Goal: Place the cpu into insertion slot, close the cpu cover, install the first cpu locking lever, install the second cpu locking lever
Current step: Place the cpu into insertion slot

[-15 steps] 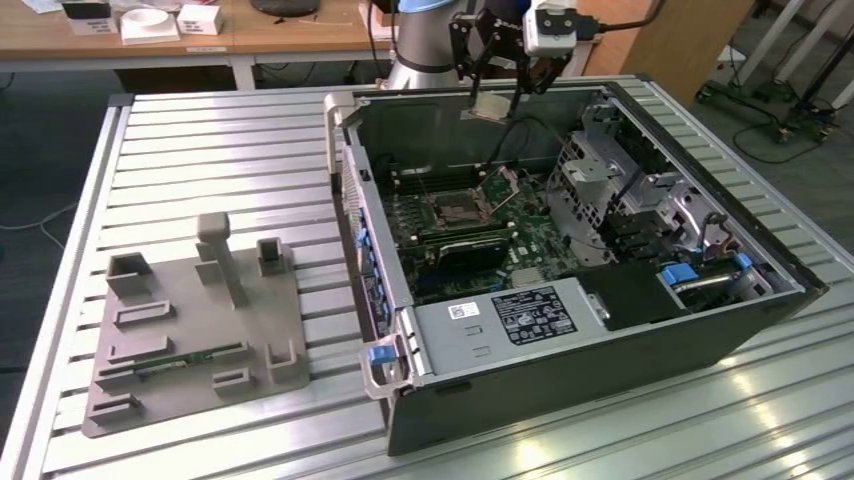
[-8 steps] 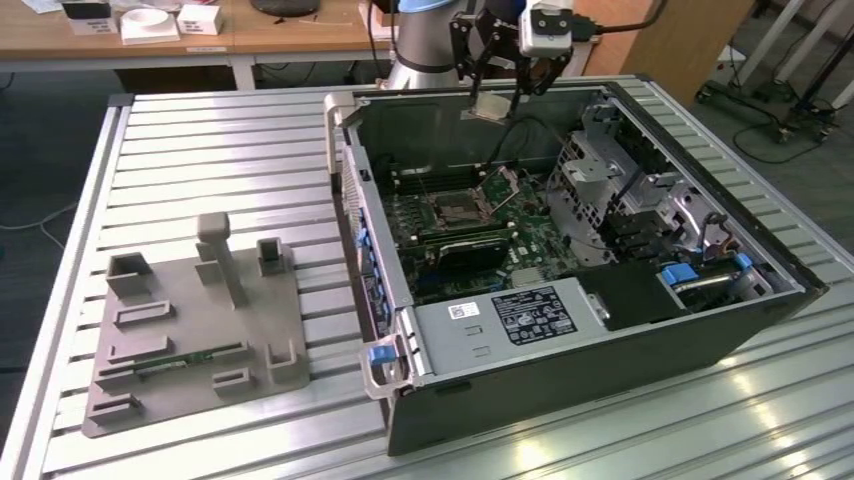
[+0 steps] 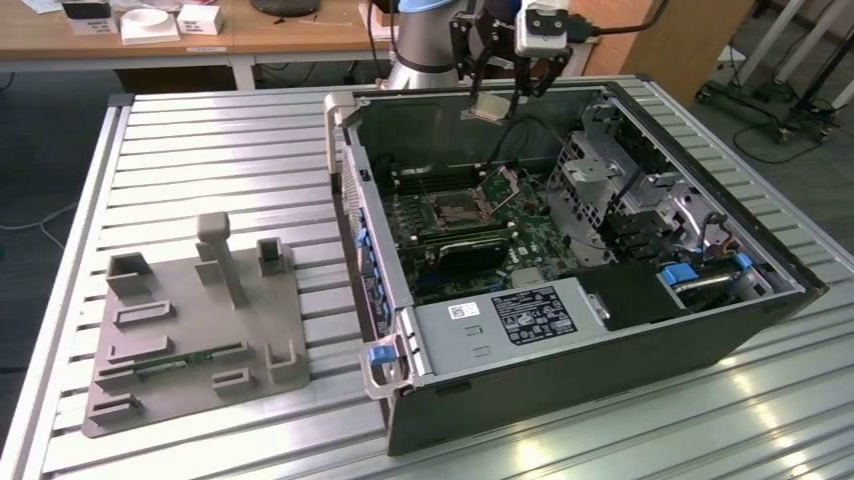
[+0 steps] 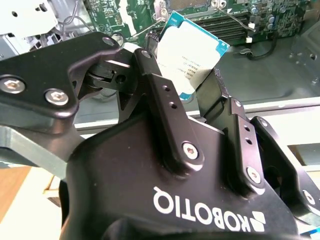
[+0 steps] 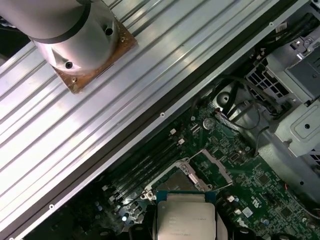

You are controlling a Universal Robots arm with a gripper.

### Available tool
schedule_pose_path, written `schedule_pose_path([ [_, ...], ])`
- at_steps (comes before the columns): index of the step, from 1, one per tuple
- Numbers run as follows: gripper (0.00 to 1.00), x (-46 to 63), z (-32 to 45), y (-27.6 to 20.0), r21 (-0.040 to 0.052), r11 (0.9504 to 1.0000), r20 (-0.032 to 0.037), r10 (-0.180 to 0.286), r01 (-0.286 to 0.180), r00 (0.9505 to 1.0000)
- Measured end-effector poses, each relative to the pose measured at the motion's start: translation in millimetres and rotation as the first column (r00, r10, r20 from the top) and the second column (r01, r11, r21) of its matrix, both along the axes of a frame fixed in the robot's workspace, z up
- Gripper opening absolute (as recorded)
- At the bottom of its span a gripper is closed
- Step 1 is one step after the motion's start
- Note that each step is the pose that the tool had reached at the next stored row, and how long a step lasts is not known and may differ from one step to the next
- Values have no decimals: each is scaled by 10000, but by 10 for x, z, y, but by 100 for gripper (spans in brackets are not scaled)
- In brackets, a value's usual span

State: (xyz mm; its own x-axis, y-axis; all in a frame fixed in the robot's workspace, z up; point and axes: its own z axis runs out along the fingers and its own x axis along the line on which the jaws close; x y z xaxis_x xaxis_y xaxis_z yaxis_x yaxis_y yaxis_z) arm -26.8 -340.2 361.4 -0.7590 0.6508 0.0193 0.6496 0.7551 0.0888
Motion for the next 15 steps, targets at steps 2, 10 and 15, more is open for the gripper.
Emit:
schedule_pose_path([
  [2,54,-4,-1,0,0,9999,0,-139,139,9999],
  [10,54,-17,-6,0,1,9971,1,-760,760,9971],
  [15,54,-22,-9,0,1,9930,0,-1179,1179,9930],
])
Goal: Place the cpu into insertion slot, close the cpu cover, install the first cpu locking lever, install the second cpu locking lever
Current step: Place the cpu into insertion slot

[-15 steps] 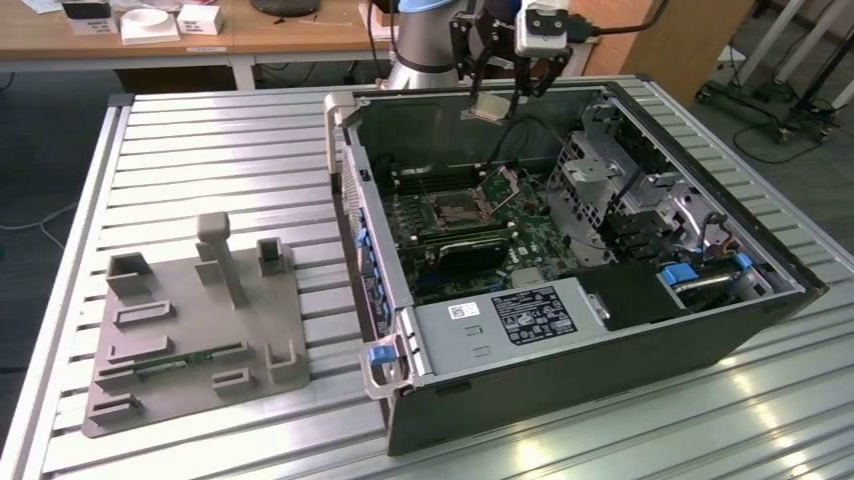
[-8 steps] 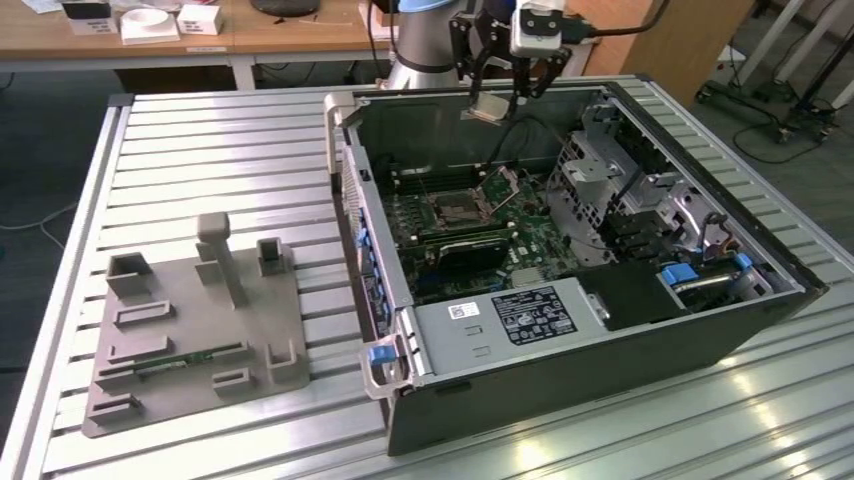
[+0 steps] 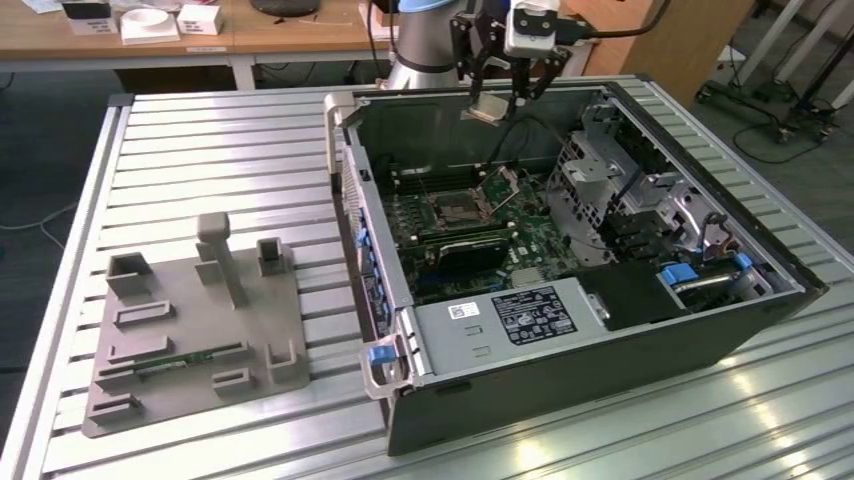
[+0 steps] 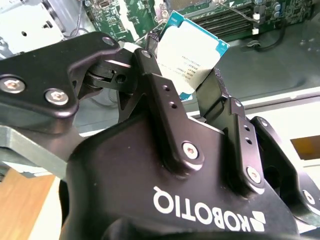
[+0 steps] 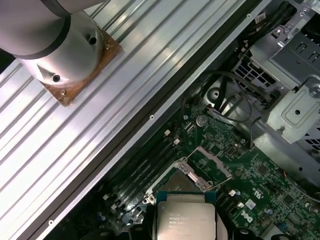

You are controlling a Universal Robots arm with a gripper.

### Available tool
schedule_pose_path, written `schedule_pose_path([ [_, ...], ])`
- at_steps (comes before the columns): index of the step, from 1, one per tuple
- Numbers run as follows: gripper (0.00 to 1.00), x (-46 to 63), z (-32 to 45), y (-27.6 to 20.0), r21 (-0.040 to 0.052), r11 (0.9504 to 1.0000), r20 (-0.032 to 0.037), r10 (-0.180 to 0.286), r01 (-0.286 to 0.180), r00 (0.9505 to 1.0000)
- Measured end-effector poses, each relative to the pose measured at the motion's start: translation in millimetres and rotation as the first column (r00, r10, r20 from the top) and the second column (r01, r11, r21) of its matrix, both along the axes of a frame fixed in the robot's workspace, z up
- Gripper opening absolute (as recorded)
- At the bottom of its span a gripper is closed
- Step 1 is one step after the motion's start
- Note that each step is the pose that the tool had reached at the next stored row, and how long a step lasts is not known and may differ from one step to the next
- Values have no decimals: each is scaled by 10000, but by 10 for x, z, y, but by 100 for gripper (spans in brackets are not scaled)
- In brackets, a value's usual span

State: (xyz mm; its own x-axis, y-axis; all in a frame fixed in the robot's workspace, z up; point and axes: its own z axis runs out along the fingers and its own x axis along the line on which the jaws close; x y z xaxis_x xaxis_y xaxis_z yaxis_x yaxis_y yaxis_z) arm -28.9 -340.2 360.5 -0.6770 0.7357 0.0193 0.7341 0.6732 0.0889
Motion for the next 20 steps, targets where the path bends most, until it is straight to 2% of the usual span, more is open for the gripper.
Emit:
schedule_pose_path([
  [5,54,-1,-3,0,0,9990,0,-439,439,9990],
  [10,54,-2,-6,0,0,9961,0,-888,888,9961],
  [20,54,-3,-11,0,0,9848,0,-1737,1737,9848],
])
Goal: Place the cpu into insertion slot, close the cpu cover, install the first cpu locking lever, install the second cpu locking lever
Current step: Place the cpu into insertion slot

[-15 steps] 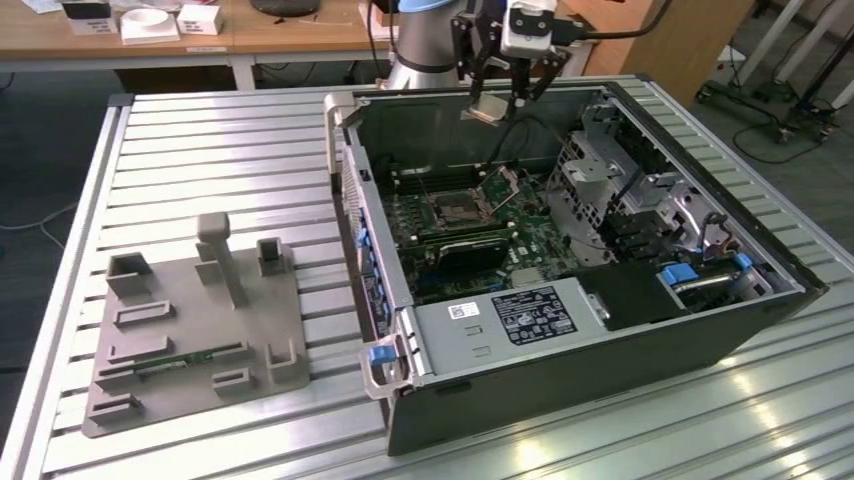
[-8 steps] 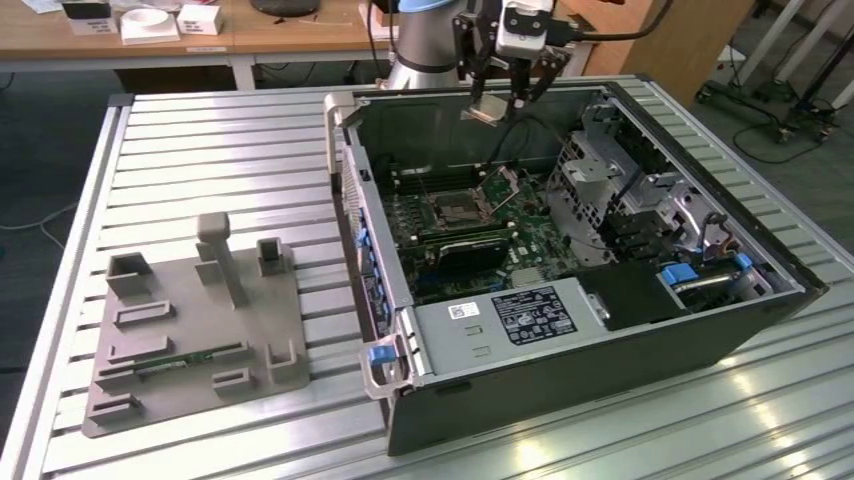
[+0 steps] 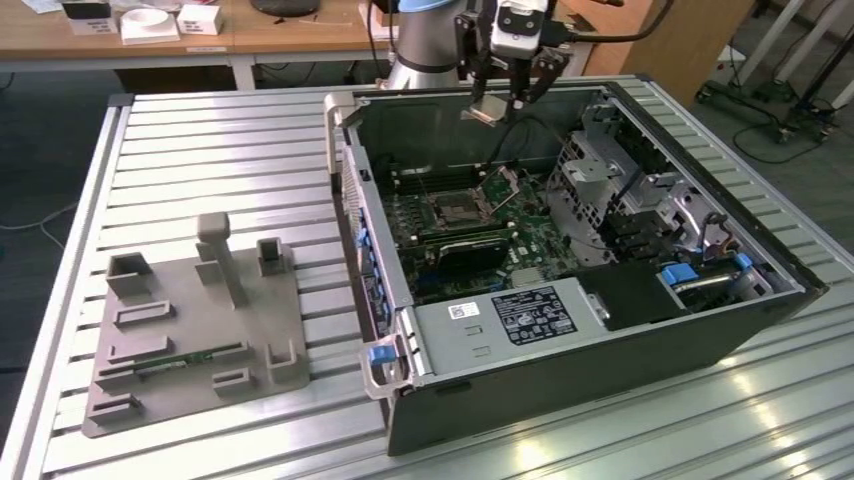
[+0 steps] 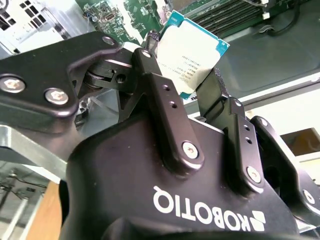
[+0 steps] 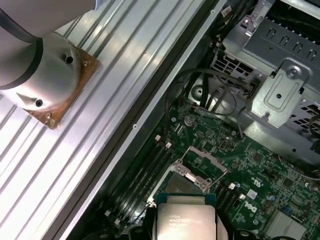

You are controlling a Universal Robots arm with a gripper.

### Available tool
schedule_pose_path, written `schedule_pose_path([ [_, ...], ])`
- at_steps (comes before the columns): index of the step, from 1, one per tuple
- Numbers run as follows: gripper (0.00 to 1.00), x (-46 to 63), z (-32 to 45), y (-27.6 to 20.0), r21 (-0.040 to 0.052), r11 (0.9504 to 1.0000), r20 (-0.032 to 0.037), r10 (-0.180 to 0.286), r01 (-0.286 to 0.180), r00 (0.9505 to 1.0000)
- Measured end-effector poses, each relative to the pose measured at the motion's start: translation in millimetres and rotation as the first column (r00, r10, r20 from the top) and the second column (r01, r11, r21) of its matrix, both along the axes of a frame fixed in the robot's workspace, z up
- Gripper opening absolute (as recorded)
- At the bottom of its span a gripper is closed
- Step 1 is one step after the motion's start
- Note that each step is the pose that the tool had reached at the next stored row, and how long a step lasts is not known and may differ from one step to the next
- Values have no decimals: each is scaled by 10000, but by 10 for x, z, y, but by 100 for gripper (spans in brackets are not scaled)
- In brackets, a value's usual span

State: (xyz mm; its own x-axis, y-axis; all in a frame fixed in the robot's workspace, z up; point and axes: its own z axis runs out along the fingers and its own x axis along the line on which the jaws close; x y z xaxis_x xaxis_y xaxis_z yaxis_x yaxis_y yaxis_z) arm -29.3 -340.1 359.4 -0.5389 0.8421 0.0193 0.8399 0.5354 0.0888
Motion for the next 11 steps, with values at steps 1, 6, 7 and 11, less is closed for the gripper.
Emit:
schedule_pose_path([
  [1,54,0,-1,0,0,10000,0,-79,79,10000],
  [6,54,-3,-4,0,0,9991,0,-418,418,9991],
  [7,54,-3,-5,0,0,9988,0,-485,485,9988],
  [11,54,-5,-7,0,0,9970,0,-771,771,9970],
])
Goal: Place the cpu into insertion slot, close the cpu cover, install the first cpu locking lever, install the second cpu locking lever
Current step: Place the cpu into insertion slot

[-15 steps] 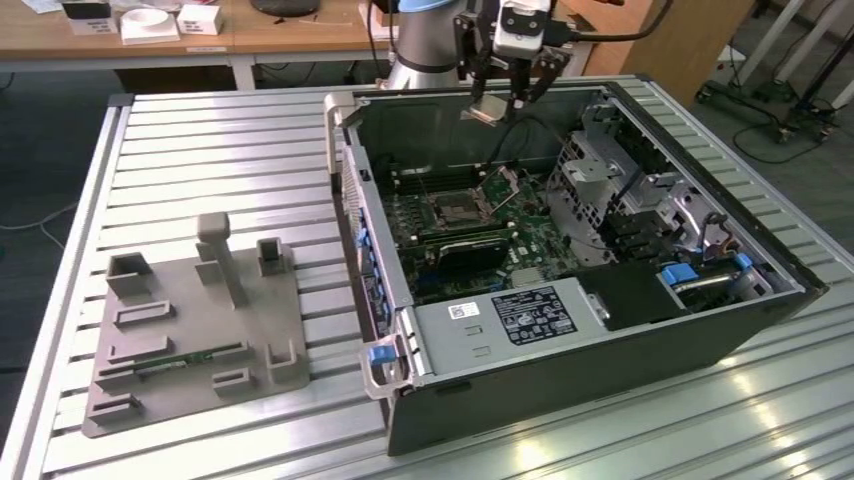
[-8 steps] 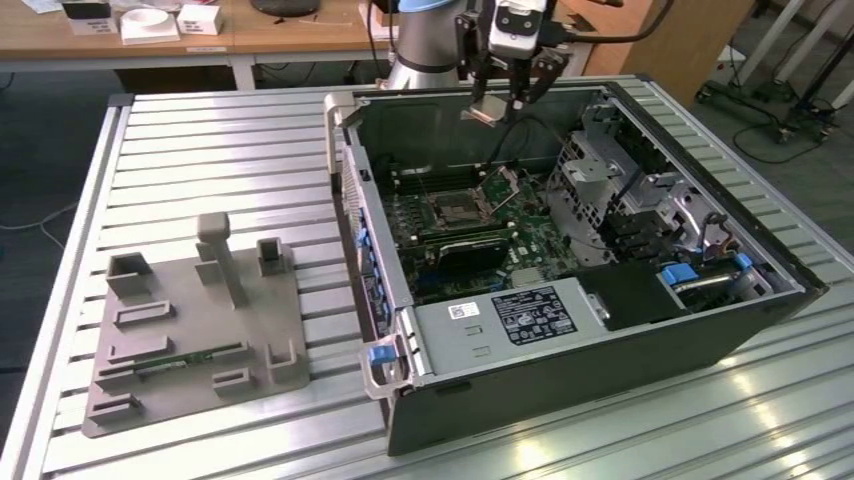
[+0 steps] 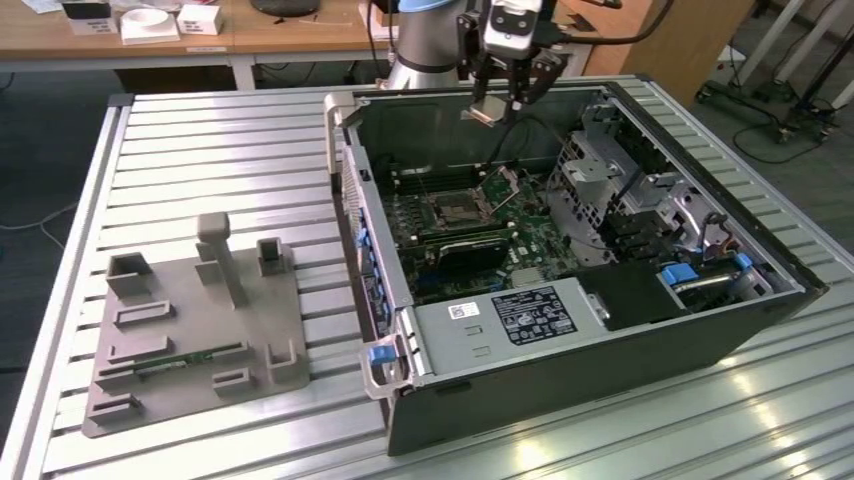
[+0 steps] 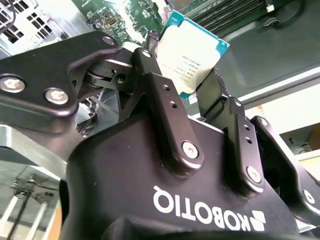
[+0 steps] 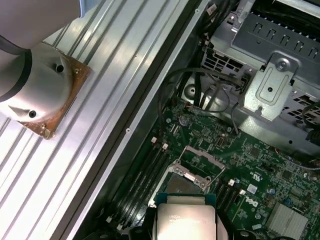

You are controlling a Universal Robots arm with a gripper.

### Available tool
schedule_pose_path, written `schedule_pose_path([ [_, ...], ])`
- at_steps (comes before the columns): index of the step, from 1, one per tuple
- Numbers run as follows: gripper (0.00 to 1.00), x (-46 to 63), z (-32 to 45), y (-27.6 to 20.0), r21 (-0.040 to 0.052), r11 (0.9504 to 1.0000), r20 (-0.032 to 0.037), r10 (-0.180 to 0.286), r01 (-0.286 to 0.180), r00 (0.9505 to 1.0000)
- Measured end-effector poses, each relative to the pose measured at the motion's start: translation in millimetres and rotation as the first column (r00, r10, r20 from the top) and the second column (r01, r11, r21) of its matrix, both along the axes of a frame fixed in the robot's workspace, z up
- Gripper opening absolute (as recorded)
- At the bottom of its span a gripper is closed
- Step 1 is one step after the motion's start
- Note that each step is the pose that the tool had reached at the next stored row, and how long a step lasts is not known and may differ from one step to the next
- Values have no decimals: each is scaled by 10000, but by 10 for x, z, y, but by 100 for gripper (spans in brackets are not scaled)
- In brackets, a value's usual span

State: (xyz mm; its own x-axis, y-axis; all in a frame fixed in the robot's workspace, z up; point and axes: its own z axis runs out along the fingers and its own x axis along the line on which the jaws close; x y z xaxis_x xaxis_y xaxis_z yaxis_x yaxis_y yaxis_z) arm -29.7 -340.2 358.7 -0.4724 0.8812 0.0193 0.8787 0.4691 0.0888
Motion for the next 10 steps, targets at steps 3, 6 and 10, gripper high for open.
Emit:
schedule_pose_path([
  [3,54,-1,-2,0,0,9998,0,-215,215,9998],
  [6,54,-2,-4,0,0,9990,0,-436,436,9990],
  [10,54,-2,-6,0,0,9974,0,-724,724,9974],
])
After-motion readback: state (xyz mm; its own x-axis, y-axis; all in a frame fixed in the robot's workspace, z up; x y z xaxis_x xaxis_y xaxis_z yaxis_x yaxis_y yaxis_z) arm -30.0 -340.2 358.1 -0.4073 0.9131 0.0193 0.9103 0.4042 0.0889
